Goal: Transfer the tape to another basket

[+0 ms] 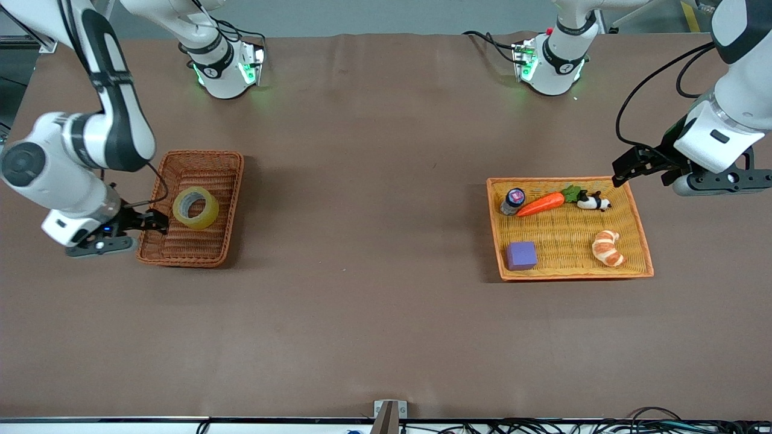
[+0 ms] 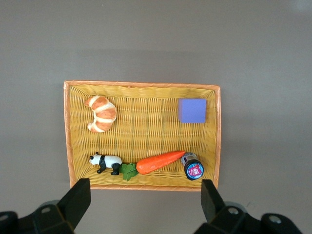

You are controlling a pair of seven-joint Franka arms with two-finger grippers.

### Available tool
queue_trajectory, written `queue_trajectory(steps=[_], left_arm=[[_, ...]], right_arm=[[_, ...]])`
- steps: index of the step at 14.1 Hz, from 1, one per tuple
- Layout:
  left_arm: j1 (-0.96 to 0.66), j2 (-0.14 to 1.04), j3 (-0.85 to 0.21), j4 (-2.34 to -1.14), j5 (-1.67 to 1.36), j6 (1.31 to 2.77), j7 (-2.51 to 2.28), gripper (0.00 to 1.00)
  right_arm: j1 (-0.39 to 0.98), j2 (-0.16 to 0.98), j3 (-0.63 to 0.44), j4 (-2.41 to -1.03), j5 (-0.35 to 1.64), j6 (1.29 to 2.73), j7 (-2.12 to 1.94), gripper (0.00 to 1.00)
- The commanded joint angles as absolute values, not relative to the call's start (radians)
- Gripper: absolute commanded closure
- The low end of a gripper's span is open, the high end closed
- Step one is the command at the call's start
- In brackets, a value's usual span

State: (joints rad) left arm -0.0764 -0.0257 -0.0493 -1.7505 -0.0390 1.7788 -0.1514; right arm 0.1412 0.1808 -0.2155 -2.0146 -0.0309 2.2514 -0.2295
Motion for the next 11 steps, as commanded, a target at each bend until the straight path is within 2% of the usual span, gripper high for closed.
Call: queue_trajectory(steps=[1,3,5,7,11], left_arm=[[-0.080,-0.023,-0.048,-1.735,-0.021,1.761,-0.147,0.00],[-0.081,-0.023,-0.049,-1.735,-0.020,1.761,-0.150,0.00],[-0.087,-0.026,-0.051,-1.735,-0.020,1.759,-0.155,0.00],[-0.080,-0.029,-0.051,-1.735,-0.020,1.746,-0.156,0.00],[-0.080,-0.031,-0.052,-1.740,-0.020,1.724,-0.158,0.00]], right_arm=[[0.121,0.164,-0.193,-1.867,-0.011,2.073,-0.232,0.00],[0.069,0.141,-0.117,-1.766,0.001,1.962,-0.226,0.00],[0.067,0.072,-0.112,-1.752,0.003,1.915,-0.136,0.00],[0.077,0.009,-0.112,-1.723,0.003,1.792,-0.078,0.00],[0.077,-0.035,-0.120,-1.632,0.002,1.617,-0.075,0.00]])
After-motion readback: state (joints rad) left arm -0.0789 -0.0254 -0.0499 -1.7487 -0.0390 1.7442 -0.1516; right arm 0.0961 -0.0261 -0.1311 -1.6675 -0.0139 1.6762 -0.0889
